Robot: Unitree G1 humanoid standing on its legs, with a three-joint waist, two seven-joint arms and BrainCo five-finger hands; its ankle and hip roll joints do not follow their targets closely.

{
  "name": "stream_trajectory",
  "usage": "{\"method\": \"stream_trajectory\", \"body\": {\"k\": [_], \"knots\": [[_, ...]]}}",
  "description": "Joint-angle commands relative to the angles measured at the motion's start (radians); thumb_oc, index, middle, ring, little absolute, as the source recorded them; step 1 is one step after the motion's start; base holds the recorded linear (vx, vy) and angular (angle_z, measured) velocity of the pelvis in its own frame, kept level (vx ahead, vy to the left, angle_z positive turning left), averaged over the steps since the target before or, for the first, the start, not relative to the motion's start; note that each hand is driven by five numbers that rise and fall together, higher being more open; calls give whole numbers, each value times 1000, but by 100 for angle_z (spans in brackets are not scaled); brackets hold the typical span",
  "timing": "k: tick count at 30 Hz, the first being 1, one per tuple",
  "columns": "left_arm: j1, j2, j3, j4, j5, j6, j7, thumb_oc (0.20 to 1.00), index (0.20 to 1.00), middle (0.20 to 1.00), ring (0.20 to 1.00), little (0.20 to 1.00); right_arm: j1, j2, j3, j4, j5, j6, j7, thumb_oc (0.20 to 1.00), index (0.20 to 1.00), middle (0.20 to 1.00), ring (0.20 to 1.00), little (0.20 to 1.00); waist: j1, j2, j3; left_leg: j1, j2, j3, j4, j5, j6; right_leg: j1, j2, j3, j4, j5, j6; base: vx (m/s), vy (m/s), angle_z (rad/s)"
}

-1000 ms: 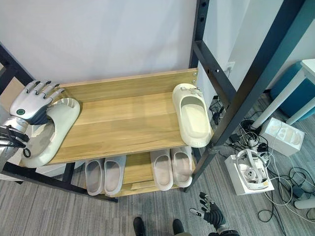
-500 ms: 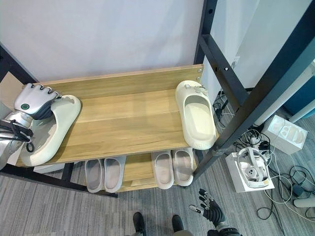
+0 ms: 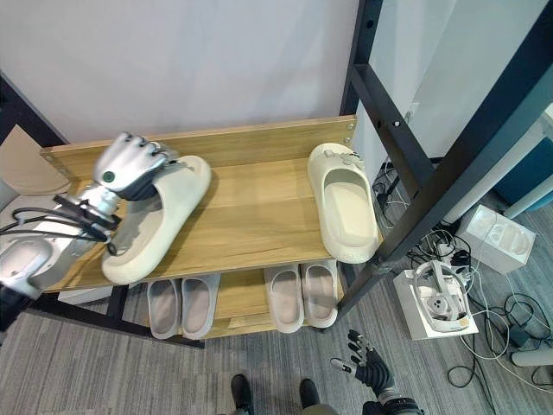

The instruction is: Arrange the slippers neatly on the shoe rack.

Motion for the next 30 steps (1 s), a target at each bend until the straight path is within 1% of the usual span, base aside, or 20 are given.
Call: {"method": "stream_trajectory", "body": {"k": [1, 2, 3, 4, 5, 6, 7, 9, 14, 15, 17, 18, 19, 20, 21, 22, 26, 30], "knots": [[-153, -27, 41, 87, 8, 15, 5, 200, 200, 200, 200, 200, 28, -41, -19, -107, 32, -26, -7, 1000, 1000, 1000, 1000, 1000, -26, 3, -12, 117, 12, -27, -7, -162, -36, -38, -61, -18, 4, 22, 102, -15, -22, -8], [-178, -32, 18, 104, 11, 18, 2, 200, 200, 200, 200, 200, 30, -47, -22, -107, 35, -28, -9, 1000, 1000, 1000, 1000, 1000, -38, 5, -12, 118, 14, -22, -7, -161, -36, -42, -59, -10, 5, 24, 102, -12, -23, -18], [-234, -43, -41, 149, 12, 19, -6, 200, 200, 200, 200, 200, 35, -51, -32, -113, 40, -30, -10, 1000, 1000, 1000, 1000, 1000, -46, 5, -9, 119, 17, -11, -7, -161, -36, -48, -56, 0, 7, 26, 103, -18, -29, -16], [-269, -47, -81, 169, 16, 18, -23, 200, 200, 200, 200, 200, 45, -61, -44, -117, 45, -33, -12, 1000, 1000, 1000, 1000, 1000, -64, 10, -9, 121, 20, 0, -7, -161, -37, -53, -55, 11, 9, 28, 104, -16, -22, -23], [-274, -49, -85, 172, 16, 18, -22, 200, 200, 200, 200, 200, 45, -60, -45, -118, 45, -33, -12, 1000, 1000, 1000, 1000, 1000, -61, 8, -8, 121, 20, 0, -7, -161, -37, -54, -54, 12, 9, 28, 104, -9, -18, -17], [-302, -57, -119, 197, 17, 17, -37, 200, 200, 200, 200, 200, 54, -63, -55, -118, 49, -36, -14, 1000, 1000, 1000, 1000, 1000, -75, 9, -8, 122, 22, 8, -7, -161, -37, -60, -51, 20, 12, 28, 103, -3, -19, -27], [-316, -60, -136, 211, 16, 15, -42, 200, 200, 200, 200, 200, 59, -63, -60, -119, 49, -36, -15, 1000, 1000, 1000, 1000, 1000, -78, 9, -8, 122, 24, 11, -7, -161, -37, -63, -50, 24, 12, 29, 104, 0, -25, -23], [-336, -61, -158, 236, 14, 15, -53, 200, 200, 200, 200, 200, 67, -67, -67, -120, 48, -38, -15, 1000, 1000, 1000, 1000, 1000, -84, 9, -10, 123, 26, 16, -7, -162, -38, -65, -49, 30, 12, 29, 104, 5, -16, -18], [-379, -93, -196, 343, 0, 32, -69, 200, 200, 200, 200, 200, 70, -67, -68, -114, 50, -37, -15, 1000, 1000, 1000, 1000, 1000, -93, 4, -15, 125, 28, 20, -7, -162, -38, -67, -45, 33, 12, 32, 102, 1, -3, -2], [-378, -113, -179, 352, 3, 49, -64, 200, 200, 200, 200, 200, 34, -74, -61, -95, 28, -42, -41, 1000, 1000, 1000, 1000, 1000, -84, 1, -18, 125, 28, 16, -7, -161, -38, -65, -45, 29, 11, 31, 101, 4, -38, 0], [-396, -143, -171, 412, 7, 62, -55, 200, 200, 200, 200, 200, 45, -66, -59, -76, 49, -49, -29, 1000, 1000, 1000, 1000, 1000, -82, 1, -20, 124, 28, 6, -7, -160, -38, -59, -44, 19, 9, 26, 100, 1, -20, 0], [-397, -144, -172, 412, 7, 62, -54, 495, 495, 495, 495, 495, 45, -66, -59, -76, 49, -49, -29, 1000, 1000, 1000, 1000, 1000, -81, 1, -20, 124, 28, 6, -7, -160, -38, -59, -45, 18, 9, 26, 100, 5, -25, 6], [-404, -171, -159, 439, -6, 70, -53, 1000, 1000, 1000, 1000, 1000, 47, -62, -60, -84, 52, -46, -27, 1000, 1000, 1000, 1000, 1000, -81, -2, -24, 126, 28, 2, -7, -160, -38, -55, -44, 14, 8, 24, 99, 3, -15, 8], [-405, -172, -159, 440, -6, 70, -52, 1000, 1000, 1000, 1000, 1000, 48, -62, -61, -85, 52, -46, -26, 1000, 1000, 1000, 1000, 1000, -81, -2, -24, 126, 28, 1, -7, -160, -38, -55, -44, 13, 8, 24, 99, 8, -24, 9], [-406, -179, -133, 410, -47, 74, -80, 1000, 1000, 1000, 1000, 1000, 54, -56, -67, -96, 54, -33, -26, 1000, 1000, 1000, 1000, 1000, -70, -4, -29, 127, 25, -9, -7, -160, -37, -46, -44, 3, 6, 22, 97, 5, -9, 6], [-404, -178, -131, 406, -47, 75, -83, 1000, 1000, 1000, 1000, 1000, 55, -57, -67, -97, 54, -33, -26, 1000, 1000, 1000, 1000, 1000, -71, -3, -29, 127, 25, -10, -7, -160, -37, -45, -44, 2, 6, 22, 97, 5, -11, 5], [-362, -169, -65, 297, -77, 74, -112, 1000, 1000, 1000, 1000, 1000, 52, -41, -70, -99, 49, -10, -20, 1000, 1000, 1000, 1000, 1000, -50, -6, -34, 127, 21, -26, -7, -159, -35, -32, -47, -16, 5, 15, 94, 2, -1, 12], [-334, -161, -20, 225, -95, 73, -141, 1000, 1000, 1000, 1000, 1000, 43, -37, -72, -104, 49, 8, -16, 1000, 1000, 1000, 1000, 1000, -29, -9, -38, 124, 17, -43, -7, -156, -34, -21, -48, -35, 2, 12, 92, -3, -6, 13]]}}
